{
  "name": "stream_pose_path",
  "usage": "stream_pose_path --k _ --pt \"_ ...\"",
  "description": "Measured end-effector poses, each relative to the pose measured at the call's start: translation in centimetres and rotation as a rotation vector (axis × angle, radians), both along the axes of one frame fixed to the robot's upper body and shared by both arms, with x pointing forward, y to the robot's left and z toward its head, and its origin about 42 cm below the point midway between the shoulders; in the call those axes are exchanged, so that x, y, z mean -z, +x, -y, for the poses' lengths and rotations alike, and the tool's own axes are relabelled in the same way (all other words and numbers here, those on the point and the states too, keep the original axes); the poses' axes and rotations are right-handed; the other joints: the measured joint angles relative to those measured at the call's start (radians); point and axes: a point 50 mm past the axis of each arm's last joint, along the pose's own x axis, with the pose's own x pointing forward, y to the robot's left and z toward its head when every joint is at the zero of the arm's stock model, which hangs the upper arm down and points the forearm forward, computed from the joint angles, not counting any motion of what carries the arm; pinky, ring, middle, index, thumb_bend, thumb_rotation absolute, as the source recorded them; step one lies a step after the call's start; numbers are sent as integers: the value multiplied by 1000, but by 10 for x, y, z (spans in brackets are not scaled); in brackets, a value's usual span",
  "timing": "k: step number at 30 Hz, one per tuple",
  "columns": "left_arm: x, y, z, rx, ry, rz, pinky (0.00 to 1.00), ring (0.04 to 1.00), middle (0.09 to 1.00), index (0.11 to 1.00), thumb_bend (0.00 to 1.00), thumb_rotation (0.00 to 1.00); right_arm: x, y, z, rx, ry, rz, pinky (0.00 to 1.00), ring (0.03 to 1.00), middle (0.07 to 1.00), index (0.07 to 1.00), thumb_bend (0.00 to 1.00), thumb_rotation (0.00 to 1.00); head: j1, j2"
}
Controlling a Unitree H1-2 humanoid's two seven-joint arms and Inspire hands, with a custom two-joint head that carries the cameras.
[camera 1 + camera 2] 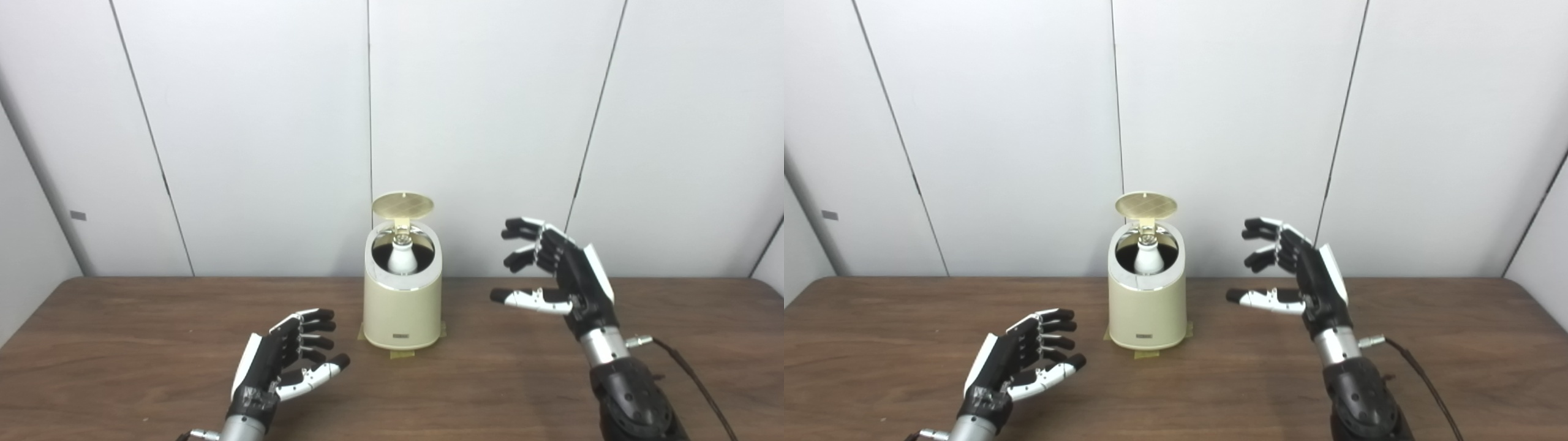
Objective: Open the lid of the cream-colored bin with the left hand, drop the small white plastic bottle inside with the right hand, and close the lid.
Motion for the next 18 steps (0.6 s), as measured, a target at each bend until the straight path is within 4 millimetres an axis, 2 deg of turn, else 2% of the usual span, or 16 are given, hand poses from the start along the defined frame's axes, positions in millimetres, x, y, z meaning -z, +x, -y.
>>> stream_pose_path --k 4,12,15,18 --pt "-1 0 -1 -9 -3 4 607 700 738 743 720 122 23 -16 6 9 54 -79 597 661 796 805 812 212 11 3" --pt "-17 2 0 -15 -7 57 712 841 865 866 812 300 33 -27 -2 -19 135 -94 578 667 795 802 825 230 34 0" --pt "-31 12 -3 -13 28 82 725 863 902 900 876 354 42 -33 -8 -28 164 -112 561 672 795 790 808 227 38 -5" --pt "-60 30 -5 -1 87 148 746 895 929 924 911 382 51 -36 -10 -27 173 -118 523 664 790 783 774 216 41 -6"
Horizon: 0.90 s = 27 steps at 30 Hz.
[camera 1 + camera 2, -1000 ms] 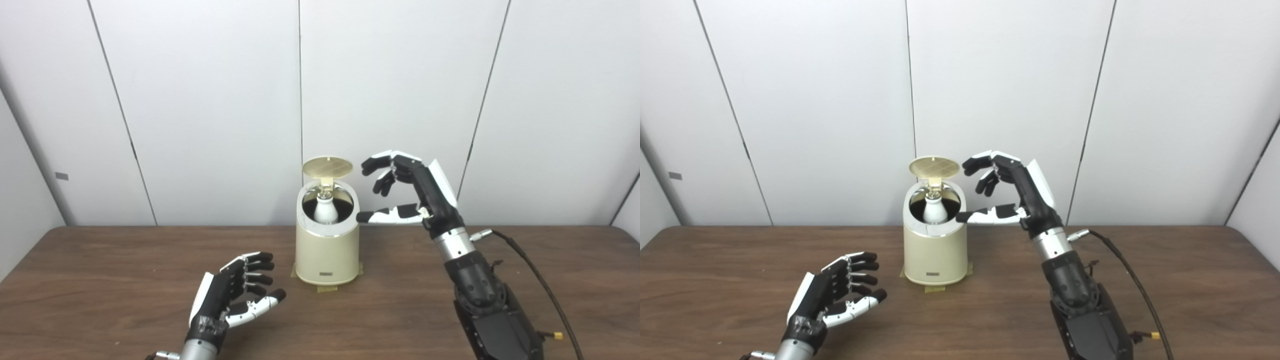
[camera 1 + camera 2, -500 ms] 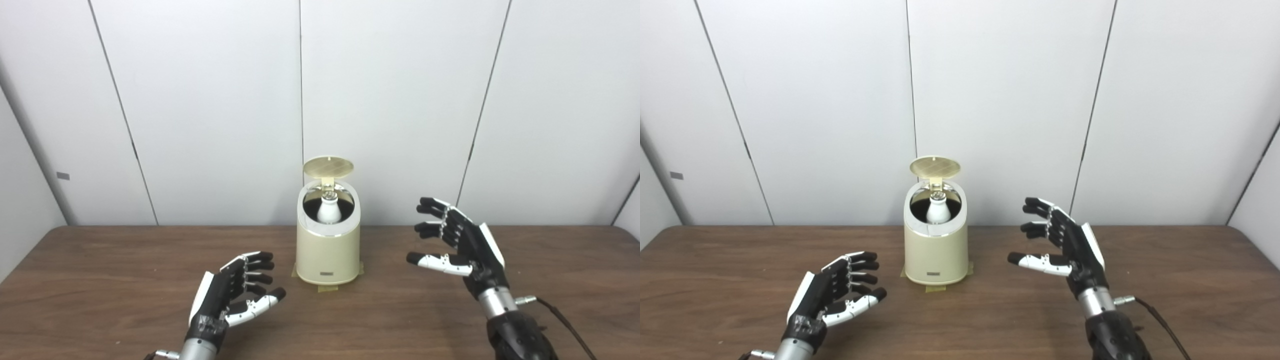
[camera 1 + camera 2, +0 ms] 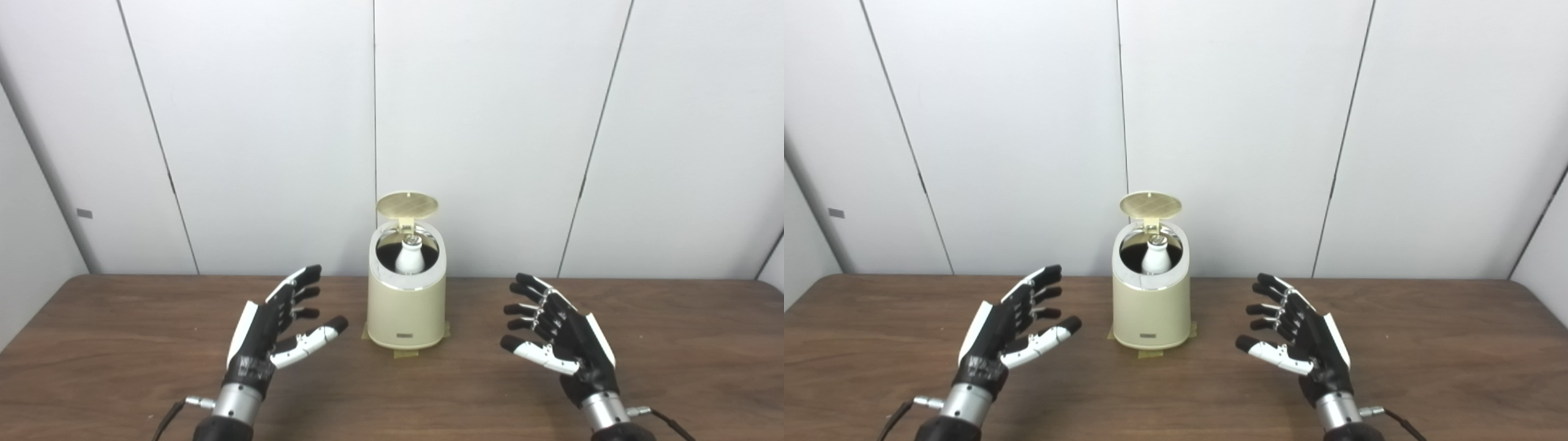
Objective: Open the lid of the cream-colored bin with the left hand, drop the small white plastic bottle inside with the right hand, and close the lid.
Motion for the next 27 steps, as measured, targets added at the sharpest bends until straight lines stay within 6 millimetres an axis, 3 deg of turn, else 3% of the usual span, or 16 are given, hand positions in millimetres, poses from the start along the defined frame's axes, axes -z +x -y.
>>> stream_pose_path --k 5,11,17,21,27 --pt "-53 32 7 23 61 102 787 934 953 945 922 349 4 -2 4 21 24 0 517 672 783 774 783 222 0 -3" --pt "-89 66 24 49 150 130 838 950 959 954 971 395 3 -6 0 37 44 2 553 678 781 791 802 249 -8 -8" --pt "-95 87 35 65 237 100 896 999 999 977 960 397 3 -6 -2 45 41 1 548 659 771 782 801 241 -14 -14" --pt "-98 98 40 80 342 70 988 1000 1000 979 972 443 3 -7 -4 44 39 1 535 650 766 778 798 243 -17 -15" --pt "-105 110 43 88 468 70 987 1000 991 952 1000 464 3 -7 -4 48 36 1 521 638 769 776 793 244 -20 -14"
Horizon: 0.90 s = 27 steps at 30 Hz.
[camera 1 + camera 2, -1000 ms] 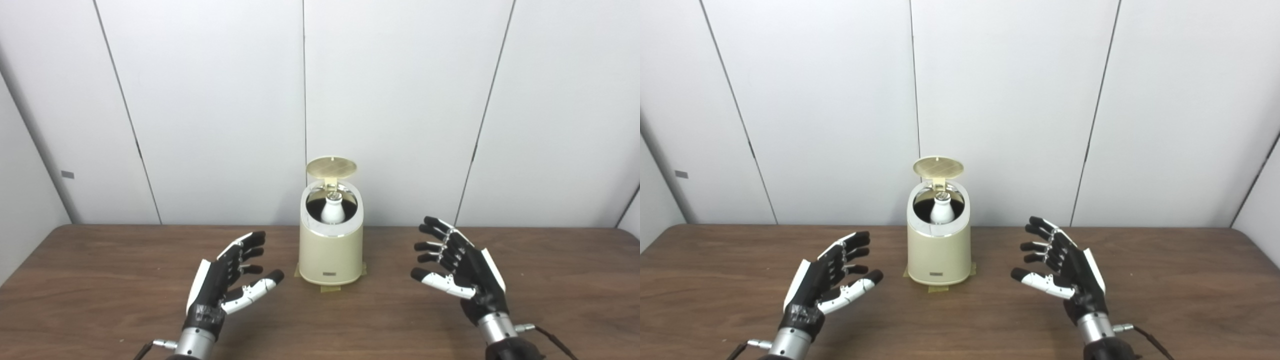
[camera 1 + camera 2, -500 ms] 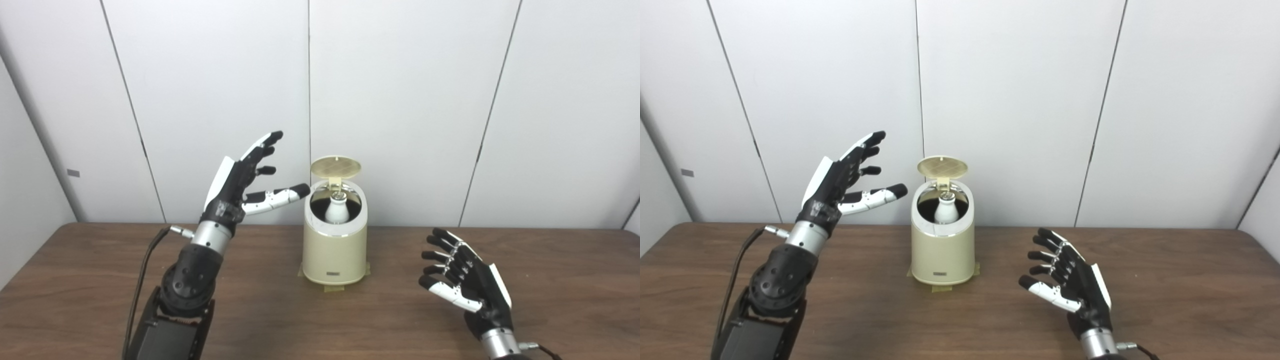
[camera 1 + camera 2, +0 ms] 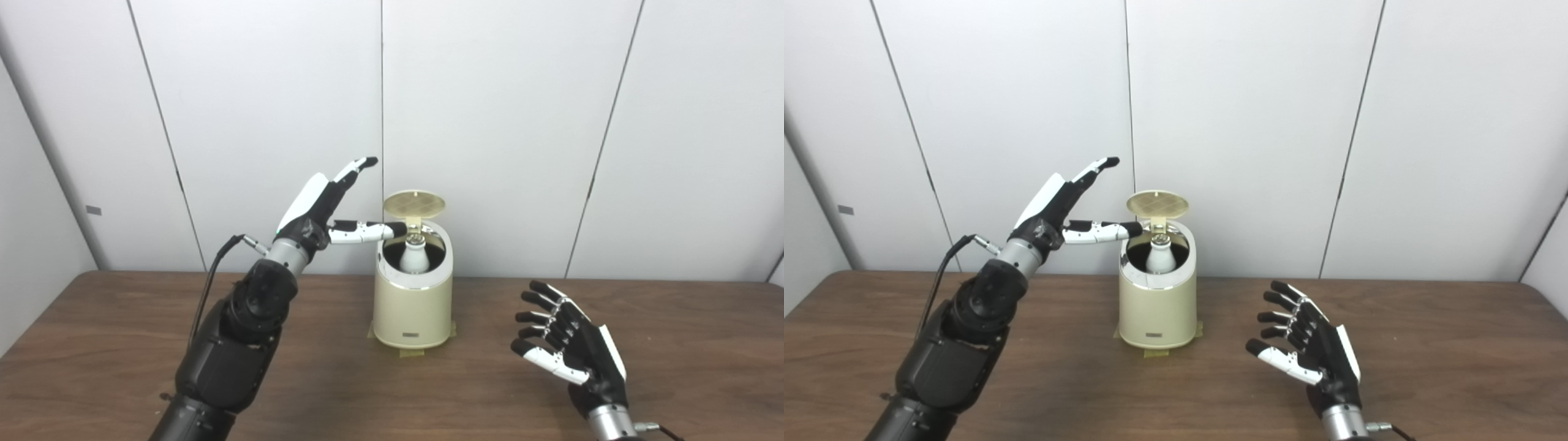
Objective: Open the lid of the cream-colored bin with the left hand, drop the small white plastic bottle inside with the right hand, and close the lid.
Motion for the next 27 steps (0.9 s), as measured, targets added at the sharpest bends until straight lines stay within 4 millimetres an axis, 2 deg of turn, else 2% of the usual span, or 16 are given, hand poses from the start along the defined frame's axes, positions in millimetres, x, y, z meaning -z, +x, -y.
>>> stream_pose_path --k 4,7,9,16,21,27 --pt "-5 5 5 17 40 15 937 995 956 923 1000 452 0 -1 -1 -1 10 -1 507 622 762 769 787 248 -3 -2" --pt "-4 5 9 39 61 15 868 968 922 893 1000 449 0 -1 -2 -1 9 -1 497 615 760 768 778 257 -5 0" --pt "-1 6 10 44 78 7 858 966 914 878 1000 444 0 -1 -2 1 5 -2 487 607 758 767 759 246 -8 0" --pt "4 7 11 83 123 -4 991 1000 938 884 982 436 0 -1 -3 0 6 -2 469 597 750 758 739 220 -17 -2" --pt "1 8 18 118 151 -16 1000 1000 939 885 991 435 0 -1 -6 3 10 -1 455 590 746 761 732 242 -25 0" --pt "4 8 22 126 181 -25 1000 1000 929 879 986 417 0 -1 -7 3 12 0 439 580 740 749 716 221 -29 0"
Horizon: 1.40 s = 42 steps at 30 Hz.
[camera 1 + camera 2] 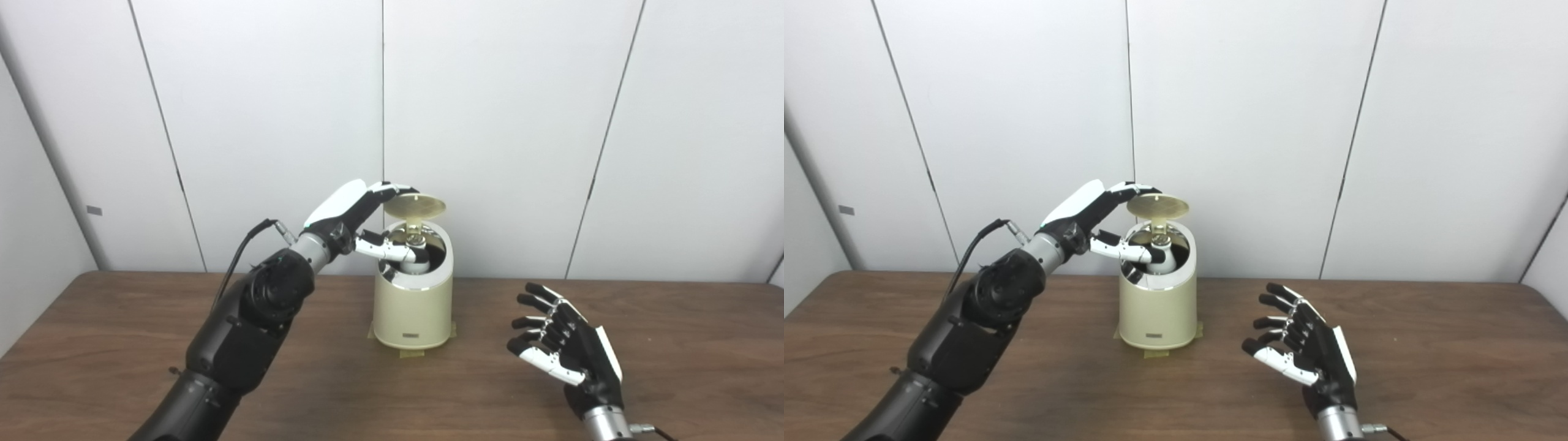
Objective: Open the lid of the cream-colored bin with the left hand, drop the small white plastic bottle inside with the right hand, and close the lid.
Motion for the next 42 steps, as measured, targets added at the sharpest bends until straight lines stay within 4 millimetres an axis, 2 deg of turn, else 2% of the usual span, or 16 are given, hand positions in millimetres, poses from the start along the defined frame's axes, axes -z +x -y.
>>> stream_pose_path --k 12,16,22,31,35,42 --pt "-8 -7 4 46 37 -3 994 1000 939 873 995 423 0 -3 -7 -4 25 -16 427 570 740 752 716 196 -8 11" --pt "-14 -11 1 53 55 8 988 1000 937 867 1000 426 -1 -3 -7 -5 39 -15 419 564 739 753 744 207 -8 14" --pt "-19 -15 -4 66 68 19 998 1000 933 871 1000 454 -4 -4 -10 -9 42 -12 422 558 738 755 727 191 -14 18" --pt "-11 -22 -9 59 71 -3 991 1000 918 871 977 414 -5 -5 -12 -12 47 -26 422 555 734 753 738 184 -15 26" --pt "-9 -22 -13 54 95 -3 974 1000 899 866 979 418 -5 -5 -12 -12 45 -26 424 559 734 753 738 195 -15 29" --pt "-7 -23 -13 58 146 6 1000 1000 900 858 1000 440 -6 -5 -13 -12 37 -29 424 558 734 752 753 202 -15 38"
